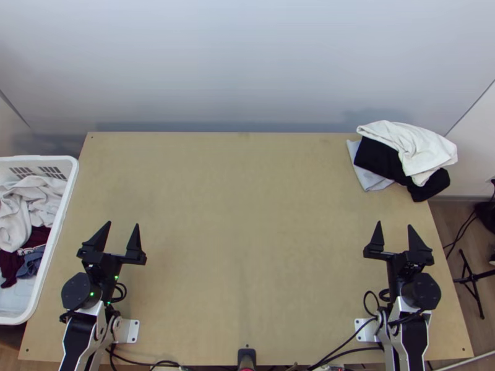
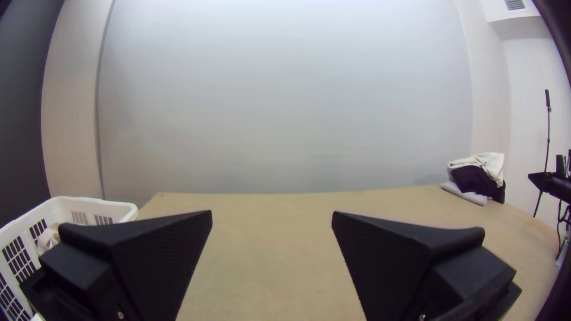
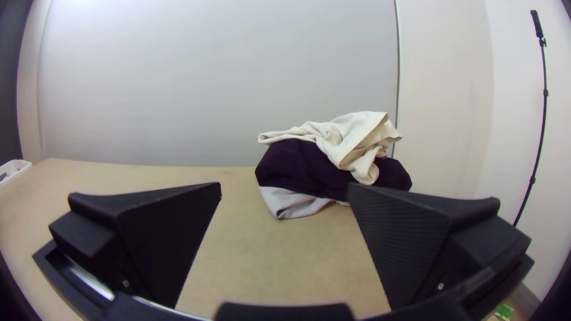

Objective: Fold the t-shirt

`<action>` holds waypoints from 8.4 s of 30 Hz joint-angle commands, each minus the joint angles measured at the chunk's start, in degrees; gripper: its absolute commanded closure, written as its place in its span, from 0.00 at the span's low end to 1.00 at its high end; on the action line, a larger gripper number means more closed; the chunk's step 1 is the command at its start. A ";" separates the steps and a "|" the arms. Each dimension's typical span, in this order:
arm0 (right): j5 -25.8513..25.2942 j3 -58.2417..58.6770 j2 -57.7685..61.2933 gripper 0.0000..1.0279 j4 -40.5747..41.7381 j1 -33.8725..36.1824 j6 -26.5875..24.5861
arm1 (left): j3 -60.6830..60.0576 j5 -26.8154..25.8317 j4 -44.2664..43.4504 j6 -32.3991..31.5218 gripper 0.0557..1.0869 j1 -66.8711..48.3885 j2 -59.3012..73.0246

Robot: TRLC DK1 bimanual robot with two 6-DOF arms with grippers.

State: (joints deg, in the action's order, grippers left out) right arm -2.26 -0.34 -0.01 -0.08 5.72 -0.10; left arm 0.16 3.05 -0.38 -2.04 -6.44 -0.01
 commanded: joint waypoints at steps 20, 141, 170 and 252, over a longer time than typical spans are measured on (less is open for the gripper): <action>-0.02 -0.01 0.01 0.04 -0.01 0.00 0.01 | 0.01 0.03 -0.06 0.02 0.05 0.02 0.01; 11.58 -90.36 90.54 0.05 -41.23 -43.51 8.62 | 126.40 1.43 41.08 18.83 0.05 54.16 141.60; 6.22 -90.36 95.55 0.05 -44.40 -43.51 3.61 | 127.72 -3.84 41.43 18.13 0.05 55.48 155.75; 3.58 -45.98 65.67 0.05 -29.19 -31.91 5.72 | 128.16 -15.53 74.74 -15.10 0.97 -6.48 105.66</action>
State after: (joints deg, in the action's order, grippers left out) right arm 1.28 -56.75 71.59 -33.34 -27.94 4.93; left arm 129.34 -9.93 74.67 -8.75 0.01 103.90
